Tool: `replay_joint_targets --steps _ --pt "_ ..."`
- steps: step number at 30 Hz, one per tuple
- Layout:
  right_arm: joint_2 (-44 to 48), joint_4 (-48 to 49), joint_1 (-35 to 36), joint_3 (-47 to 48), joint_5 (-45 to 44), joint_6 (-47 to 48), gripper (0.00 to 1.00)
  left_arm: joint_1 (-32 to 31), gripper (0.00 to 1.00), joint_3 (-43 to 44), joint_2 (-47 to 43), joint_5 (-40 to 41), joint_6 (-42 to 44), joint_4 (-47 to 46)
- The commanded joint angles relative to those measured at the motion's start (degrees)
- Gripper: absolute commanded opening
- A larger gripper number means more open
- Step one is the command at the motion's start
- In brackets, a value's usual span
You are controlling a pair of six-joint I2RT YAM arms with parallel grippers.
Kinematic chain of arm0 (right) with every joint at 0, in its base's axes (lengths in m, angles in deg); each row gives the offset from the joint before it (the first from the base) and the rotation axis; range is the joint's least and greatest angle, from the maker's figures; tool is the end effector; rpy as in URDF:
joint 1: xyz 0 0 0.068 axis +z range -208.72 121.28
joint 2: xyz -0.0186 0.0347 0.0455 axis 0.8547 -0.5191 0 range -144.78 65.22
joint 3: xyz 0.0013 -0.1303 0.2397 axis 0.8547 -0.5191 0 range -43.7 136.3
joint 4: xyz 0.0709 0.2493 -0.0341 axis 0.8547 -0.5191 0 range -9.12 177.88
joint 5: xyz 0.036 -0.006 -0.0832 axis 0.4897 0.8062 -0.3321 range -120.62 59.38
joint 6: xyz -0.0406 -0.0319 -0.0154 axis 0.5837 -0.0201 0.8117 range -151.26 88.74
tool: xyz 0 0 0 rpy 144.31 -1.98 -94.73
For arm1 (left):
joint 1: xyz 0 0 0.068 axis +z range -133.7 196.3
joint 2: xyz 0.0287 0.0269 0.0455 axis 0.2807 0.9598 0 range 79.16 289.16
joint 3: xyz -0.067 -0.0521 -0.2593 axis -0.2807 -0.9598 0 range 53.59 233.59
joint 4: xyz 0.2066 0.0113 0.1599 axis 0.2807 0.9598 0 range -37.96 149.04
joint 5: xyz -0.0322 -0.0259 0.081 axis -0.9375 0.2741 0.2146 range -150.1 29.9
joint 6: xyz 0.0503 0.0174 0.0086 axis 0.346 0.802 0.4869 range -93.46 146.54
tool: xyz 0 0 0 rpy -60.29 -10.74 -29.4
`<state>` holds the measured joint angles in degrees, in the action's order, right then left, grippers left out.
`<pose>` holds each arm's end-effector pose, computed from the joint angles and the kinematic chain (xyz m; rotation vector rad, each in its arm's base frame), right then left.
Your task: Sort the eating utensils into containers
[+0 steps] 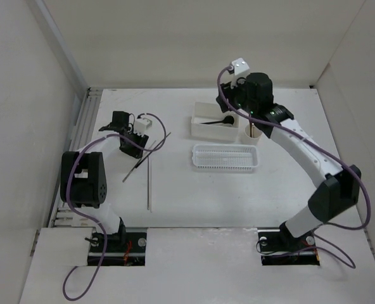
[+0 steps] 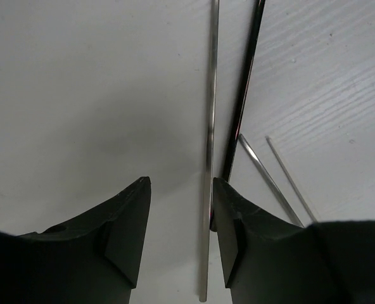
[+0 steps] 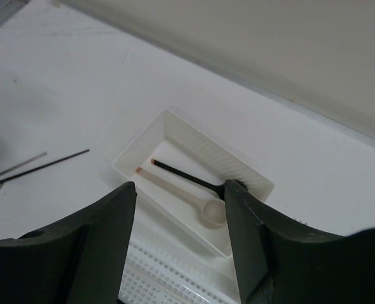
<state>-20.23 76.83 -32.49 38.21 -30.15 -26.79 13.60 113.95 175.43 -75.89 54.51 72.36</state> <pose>0.3166 0.1565 0.3937 -0.4913 1.7671 0.2751 0.3418 -0.0258 0.1908 0.7641 2.3871 -0.1727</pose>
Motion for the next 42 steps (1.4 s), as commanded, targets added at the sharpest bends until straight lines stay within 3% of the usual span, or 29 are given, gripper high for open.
replay_joint_targets --steps 1,4,9,17,23,27,29,30,37,40,42 --pt "-6.3 -4.9 1.6 7.5 8.4 2.0 0.63 -0.6 0.41 -0.7 -1.7 0.1 -0.6 -2.0" --pt "-13.1 -10.8 3.8 10.5 17.0 10.9 0.66 -0.6 0.41 -1.3 -1.2 0.7 -1.2 -2.6" --pt "-22.5 -20.4 5.3 17.5 17.5 20.0 0.82 0.0 0.41 -1.3 -0.6 0.7 -1.8 -3.1" --pt "-26.9 -15.2 5.8 17.0 15.5 19.7 0.8 0.0 0.41 -1.3 -0.1 0.1 -2.4 -3.1" --pt "-29.4 -13.8 5.8 17.0 14.2 20.0 0.56 0.0 0.41 -1.3 -0.1 0.1 -2.4 -3.1" --pt "-32.6 -13.8 5.8 17.0 11.5 23.0 0.54 0.0 0.41 -1.8 -0.1 0.1 -2.4 -3.1" --pt "-32.6 -13.8 5.8 17.0 11.0 23.6 0.48 0.0 0.41 -1.3 -0.1 0.1 -2.4 -2.6" --pt "-32.6 -13.8 6.4 17.0 11.0 23.7 0.4 0.0 0.41 -1.3 -0.1 0.1 -2.4 -2.6" --pt "-27.8 -12.2 8.1 11.1 9.2 26.4 0.09 -1.2 0.41 -1.3 -0.1 0.1 -1.2 -1.4" --pt "-25.6 -12.2 8.1 8.7 8.7 27.9 0.0 -1.2 0.41 -1.8 -0.1 -0.6 -1.2 -1.4" --pt "-24.3 -12.2 8.1 7.7 8.7 29.6 0.0 -1.7 0.41 -1.8 -0.1 -1.1 -1.2 -1.4"
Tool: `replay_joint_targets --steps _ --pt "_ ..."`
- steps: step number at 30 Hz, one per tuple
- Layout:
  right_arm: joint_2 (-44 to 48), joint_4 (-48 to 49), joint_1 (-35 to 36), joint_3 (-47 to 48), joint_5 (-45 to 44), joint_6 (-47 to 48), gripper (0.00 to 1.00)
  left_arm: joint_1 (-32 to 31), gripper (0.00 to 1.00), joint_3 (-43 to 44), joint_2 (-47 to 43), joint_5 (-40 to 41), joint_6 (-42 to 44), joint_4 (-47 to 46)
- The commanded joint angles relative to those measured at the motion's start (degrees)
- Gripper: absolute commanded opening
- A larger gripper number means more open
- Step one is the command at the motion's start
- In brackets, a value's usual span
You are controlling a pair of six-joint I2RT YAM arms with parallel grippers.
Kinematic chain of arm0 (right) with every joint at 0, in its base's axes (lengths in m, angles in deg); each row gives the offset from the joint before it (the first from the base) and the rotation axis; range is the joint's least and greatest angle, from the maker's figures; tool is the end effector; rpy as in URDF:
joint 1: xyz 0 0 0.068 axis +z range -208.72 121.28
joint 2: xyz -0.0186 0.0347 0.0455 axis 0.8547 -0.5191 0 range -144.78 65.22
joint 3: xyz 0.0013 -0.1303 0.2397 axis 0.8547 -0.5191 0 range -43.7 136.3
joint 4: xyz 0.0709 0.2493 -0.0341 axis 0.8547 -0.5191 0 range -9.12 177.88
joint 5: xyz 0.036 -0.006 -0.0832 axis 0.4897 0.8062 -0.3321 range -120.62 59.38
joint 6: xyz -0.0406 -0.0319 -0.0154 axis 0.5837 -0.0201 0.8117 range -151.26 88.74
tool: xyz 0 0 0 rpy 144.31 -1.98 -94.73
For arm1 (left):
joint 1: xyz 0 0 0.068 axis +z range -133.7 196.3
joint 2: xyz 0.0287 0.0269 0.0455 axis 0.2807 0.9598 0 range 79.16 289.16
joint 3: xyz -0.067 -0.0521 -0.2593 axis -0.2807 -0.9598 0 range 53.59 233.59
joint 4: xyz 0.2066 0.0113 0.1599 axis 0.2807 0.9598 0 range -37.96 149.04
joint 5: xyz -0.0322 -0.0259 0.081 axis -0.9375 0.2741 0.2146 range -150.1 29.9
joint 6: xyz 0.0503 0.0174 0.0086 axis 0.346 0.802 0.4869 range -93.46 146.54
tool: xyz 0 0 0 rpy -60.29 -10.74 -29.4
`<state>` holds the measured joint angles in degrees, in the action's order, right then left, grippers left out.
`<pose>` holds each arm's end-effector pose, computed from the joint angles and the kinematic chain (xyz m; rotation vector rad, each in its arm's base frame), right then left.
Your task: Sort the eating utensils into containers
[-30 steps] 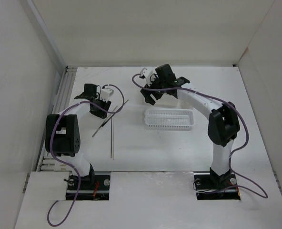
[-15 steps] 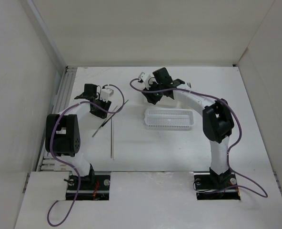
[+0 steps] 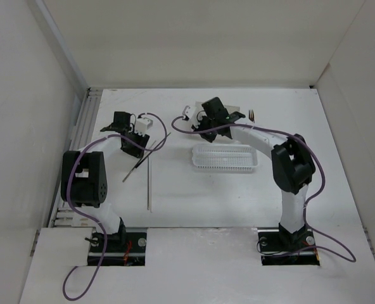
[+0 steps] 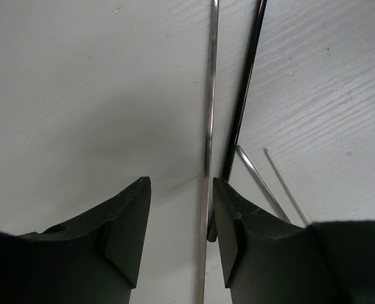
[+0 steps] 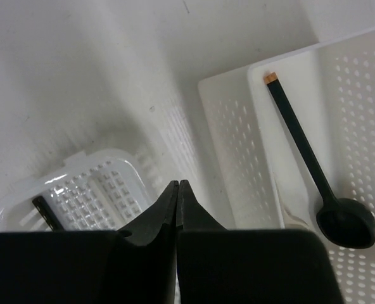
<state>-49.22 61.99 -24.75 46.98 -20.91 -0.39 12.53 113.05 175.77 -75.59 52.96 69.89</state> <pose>0.3682 0.2555 0.2269 -1.3685 2.0127 0.2308 0.3426 -0.0321 0.1869 0.7508 2.3734 -0.1778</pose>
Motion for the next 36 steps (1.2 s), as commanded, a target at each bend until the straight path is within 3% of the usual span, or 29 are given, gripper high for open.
replay_joint_targets --steps 1,6,8,9,12,19,33,36 --pt "4.7 2.7 0.4 -1.9 -0.6 3.9 0.0 -0.6 0.41 -0.9 -0.5 -1.4 0.3 1.1" --pt "5.8 2.7 0.4 -1.9 -0.6 5.2 0.02 -1.3 0.41 -0.3 0.8 -0.6 1.5 0.5" --pt "5.8 2.1 0.4 -0.2 0.8 5.2 0.25 -1.3 0.41 1.1 2.1 0.0 1.5 0.5" --pt "5.8 1.4 0.4 0.5 2.0 5.2 0.46 -1.3 0.41 1.1 2.1 0.0 1.0 0.5" --pt "6.3 1.9 -0.4 3.6 5.2 3.8 0.55 -1.3 0.41 1.6 2.1 0.0 1.0 0.5" --pt "0.9 0.3 -4.3 12.1 9.1 0.2 0.6 -1.3 0.41 0.9 1.6 0.0 0.5 0.5" --pt "-4.7 -4.7 -4.8 13.4 18.3 2.4 0.61 -1.3 0.41 0.4 1.0 0.5 0.0 0.5" --pt "-5.2 -4.7 -4.8 12.7 18.3 2.4 0.53 -1.3 0.39 0.4 1.0 0.5 0.0 0.5"
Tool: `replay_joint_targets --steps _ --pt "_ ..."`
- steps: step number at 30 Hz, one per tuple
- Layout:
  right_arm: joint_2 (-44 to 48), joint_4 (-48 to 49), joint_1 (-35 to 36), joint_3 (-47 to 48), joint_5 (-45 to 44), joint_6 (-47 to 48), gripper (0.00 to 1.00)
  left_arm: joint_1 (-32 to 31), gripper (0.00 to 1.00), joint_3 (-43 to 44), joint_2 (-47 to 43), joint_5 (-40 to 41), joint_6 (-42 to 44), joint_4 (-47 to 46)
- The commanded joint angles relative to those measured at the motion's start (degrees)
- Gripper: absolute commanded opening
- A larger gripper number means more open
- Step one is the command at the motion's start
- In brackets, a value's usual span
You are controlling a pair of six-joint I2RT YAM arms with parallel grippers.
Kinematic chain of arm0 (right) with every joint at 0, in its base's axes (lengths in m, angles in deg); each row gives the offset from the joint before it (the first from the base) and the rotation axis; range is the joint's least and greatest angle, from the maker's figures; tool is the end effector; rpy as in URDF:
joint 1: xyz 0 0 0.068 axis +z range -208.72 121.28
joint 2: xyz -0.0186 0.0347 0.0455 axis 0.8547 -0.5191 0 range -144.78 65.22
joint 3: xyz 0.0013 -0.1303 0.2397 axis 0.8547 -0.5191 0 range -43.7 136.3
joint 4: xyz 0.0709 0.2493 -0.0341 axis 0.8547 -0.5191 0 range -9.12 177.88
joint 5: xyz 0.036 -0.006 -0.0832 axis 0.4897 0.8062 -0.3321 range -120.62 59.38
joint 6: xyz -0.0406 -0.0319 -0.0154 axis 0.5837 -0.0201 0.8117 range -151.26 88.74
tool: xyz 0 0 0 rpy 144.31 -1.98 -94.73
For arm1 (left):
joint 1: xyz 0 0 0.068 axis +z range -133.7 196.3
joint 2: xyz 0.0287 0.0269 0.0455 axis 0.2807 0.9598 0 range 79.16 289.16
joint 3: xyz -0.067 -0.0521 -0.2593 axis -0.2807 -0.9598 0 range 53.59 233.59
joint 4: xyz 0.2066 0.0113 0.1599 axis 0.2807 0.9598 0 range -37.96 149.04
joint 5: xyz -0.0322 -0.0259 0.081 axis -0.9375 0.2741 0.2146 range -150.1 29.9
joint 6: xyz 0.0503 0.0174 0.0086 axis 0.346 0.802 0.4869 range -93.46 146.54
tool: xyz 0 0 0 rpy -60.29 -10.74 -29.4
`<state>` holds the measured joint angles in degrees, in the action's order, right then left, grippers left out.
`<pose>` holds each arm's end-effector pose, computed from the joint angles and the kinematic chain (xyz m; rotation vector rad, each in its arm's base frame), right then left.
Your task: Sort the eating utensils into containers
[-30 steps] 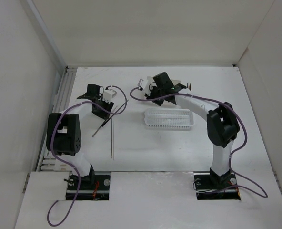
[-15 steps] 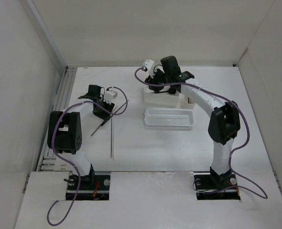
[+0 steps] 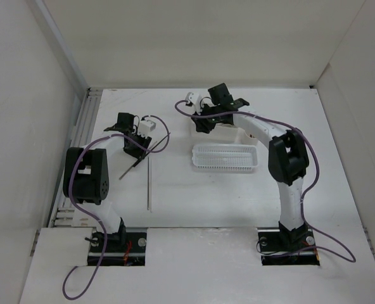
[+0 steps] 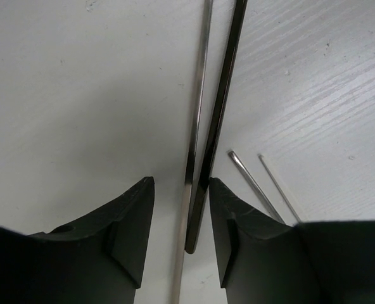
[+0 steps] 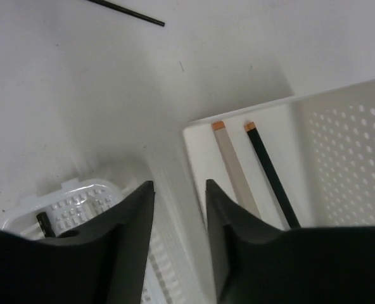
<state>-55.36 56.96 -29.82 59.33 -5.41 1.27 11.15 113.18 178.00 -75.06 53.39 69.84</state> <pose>0.4095 0.2436 0.2446 -1.3782 1.9274 0.4994 0.3450 -0.0403 0.1748 0.7902 2.3994 -0.1851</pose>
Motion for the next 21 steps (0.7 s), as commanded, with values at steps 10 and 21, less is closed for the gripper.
replay_joint_targets --steps 10,21 --pt "1.7 2.0 0.3 -3.3 -3.1 0.8 0.14 0.0 0.28 -0.3 -1.8 1.6 0.1 1.1" --pt "7.8 2.0 0.3 -8.7 -0.7 6.4 0.11 0.0 0.35 0.8 -1.8 1.6 0.1 1.6"
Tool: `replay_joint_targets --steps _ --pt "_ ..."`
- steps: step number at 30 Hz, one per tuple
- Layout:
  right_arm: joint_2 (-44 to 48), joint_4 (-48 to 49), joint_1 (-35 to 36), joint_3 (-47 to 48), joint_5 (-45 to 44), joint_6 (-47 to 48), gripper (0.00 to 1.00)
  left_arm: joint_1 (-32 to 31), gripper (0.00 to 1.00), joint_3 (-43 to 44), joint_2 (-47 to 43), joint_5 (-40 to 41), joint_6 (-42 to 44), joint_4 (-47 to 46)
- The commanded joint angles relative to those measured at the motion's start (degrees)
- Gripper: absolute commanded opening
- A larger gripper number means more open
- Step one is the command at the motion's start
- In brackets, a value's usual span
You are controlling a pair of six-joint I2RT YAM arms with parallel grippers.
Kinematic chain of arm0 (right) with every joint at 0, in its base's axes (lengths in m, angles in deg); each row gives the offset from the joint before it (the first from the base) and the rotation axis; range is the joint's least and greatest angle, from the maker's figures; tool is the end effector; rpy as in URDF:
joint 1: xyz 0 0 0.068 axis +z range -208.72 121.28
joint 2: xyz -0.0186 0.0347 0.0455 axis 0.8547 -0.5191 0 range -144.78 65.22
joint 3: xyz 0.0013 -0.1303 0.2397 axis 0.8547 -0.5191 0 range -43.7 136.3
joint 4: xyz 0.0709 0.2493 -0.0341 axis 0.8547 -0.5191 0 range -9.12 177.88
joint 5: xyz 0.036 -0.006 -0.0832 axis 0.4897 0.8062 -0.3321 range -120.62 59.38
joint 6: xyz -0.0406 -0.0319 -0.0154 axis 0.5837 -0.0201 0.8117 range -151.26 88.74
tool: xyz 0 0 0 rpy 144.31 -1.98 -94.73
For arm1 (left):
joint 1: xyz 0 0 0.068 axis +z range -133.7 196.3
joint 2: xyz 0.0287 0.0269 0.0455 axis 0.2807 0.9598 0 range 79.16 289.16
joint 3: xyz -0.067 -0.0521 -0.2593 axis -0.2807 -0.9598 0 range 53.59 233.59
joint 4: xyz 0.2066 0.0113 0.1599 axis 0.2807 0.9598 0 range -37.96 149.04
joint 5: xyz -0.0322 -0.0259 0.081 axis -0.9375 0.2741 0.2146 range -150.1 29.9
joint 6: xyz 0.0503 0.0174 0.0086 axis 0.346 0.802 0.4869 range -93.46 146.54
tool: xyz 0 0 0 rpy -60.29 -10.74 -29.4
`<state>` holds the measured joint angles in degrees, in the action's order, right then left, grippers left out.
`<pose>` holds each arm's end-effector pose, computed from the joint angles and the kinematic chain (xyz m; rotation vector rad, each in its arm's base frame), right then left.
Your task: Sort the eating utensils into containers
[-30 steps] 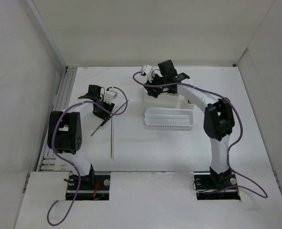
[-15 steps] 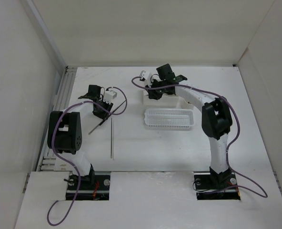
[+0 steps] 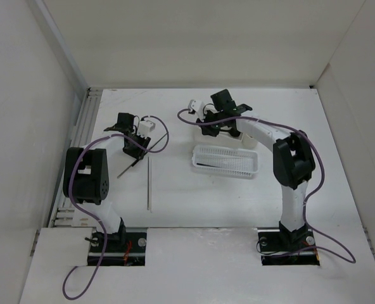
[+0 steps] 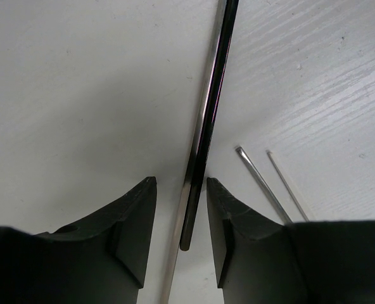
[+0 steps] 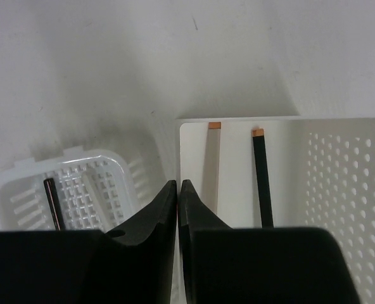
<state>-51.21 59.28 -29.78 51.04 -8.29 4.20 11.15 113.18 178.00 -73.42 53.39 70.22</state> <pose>0.3920 0.2324 0.2329 -1.4228 1.9381 0.4234 0.3446 -0.0393 0.1742 0.7829 2.4155 -0.1516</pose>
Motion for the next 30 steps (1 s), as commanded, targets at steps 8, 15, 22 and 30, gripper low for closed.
replay_joint_targets --steps 8,15,22,30 --pt "3.0 -5.1 0.2 -0.4 3.5 10.2 0.08 0.0 0.35 1.3 -1.8 0.0 0.1 1.2" --pt "5.9 -5.7 0.2 -3.6 3.5 13.3 0.06 0.0 0.38 1.3 -2.3 0.0 0.1 1.2" --pt "6.4 -6.8 0.2 -4.1 4.1 13.8 0.08 0.0 0.45 1.8 -2.9 0.0 0.1 1.8" --pt "6.4 -6.8 0.8 -2.7 3.6 13.2 0.59 0.0 0.48 2.9 -2.9 0.0 0.1 2.8"
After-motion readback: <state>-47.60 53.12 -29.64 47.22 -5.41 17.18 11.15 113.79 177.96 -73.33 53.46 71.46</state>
